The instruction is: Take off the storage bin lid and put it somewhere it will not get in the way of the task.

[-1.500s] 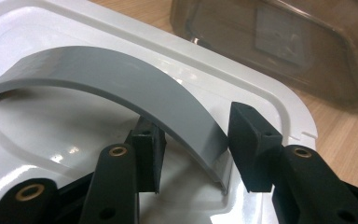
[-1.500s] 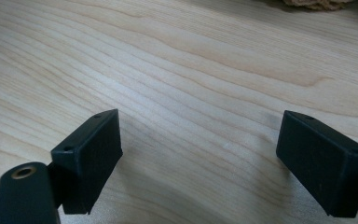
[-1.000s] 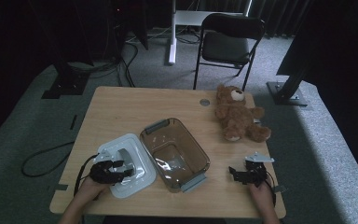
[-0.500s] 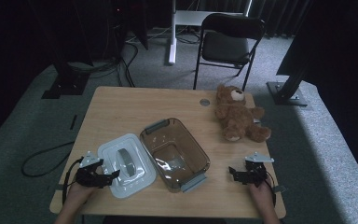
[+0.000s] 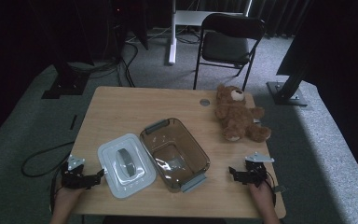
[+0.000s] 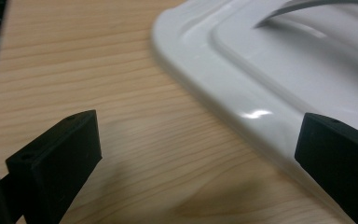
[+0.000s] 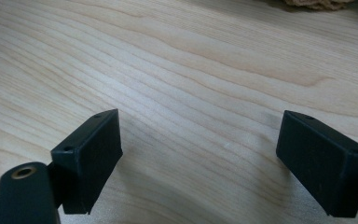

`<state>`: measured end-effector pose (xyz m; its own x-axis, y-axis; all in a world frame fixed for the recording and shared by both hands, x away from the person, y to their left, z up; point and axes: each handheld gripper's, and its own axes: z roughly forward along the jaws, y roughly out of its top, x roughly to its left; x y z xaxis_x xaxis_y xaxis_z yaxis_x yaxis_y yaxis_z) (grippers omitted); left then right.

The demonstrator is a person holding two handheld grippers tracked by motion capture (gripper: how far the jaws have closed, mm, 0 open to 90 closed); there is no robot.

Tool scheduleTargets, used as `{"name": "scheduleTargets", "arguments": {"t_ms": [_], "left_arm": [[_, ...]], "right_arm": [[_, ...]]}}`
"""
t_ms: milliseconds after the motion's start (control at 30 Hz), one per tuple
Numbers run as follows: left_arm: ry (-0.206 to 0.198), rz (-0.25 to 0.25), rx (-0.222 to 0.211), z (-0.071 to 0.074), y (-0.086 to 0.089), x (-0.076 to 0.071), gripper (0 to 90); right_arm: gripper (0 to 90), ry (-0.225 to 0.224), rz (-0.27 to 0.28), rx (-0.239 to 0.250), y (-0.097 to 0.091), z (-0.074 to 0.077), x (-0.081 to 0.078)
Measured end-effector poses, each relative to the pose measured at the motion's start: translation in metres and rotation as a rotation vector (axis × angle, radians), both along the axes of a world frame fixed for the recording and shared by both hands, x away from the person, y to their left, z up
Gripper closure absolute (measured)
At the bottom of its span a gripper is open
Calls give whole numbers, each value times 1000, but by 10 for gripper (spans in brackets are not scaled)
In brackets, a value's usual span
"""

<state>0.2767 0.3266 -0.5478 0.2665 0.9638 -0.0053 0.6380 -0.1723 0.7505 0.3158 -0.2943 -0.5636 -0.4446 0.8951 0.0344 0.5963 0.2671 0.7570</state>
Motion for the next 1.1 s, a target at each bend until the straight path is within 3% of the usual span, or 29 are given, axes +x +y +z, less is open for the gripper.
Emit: {"name": "scheduleTargets", "arguments": {"t_ms": [100,333,400,567,700,1000,1100], "left_arm": [[-10,48,21,-3,4,1,11],[16,116,54,-7,9,5,11],[20,116,41,-7,8,6,11],[41,118,69,-9,4,9,11],[56,129,39,-9,3,10,17],[59,139,39,-9,2,10,16],[59,147,40,-9,2,9,16]], "right_arm": [[132,0,0,0,0,0,0],[132,1,-1,2,0,0,0],[132,2,-2,5,0,0,0],[132,0,-2,-6,1,0,0],[132,0,-4,-2,0,0,0],[132,-1,-13,-14,1,0,-1],[132,-24,-31,-8,0,1,-2]]}}
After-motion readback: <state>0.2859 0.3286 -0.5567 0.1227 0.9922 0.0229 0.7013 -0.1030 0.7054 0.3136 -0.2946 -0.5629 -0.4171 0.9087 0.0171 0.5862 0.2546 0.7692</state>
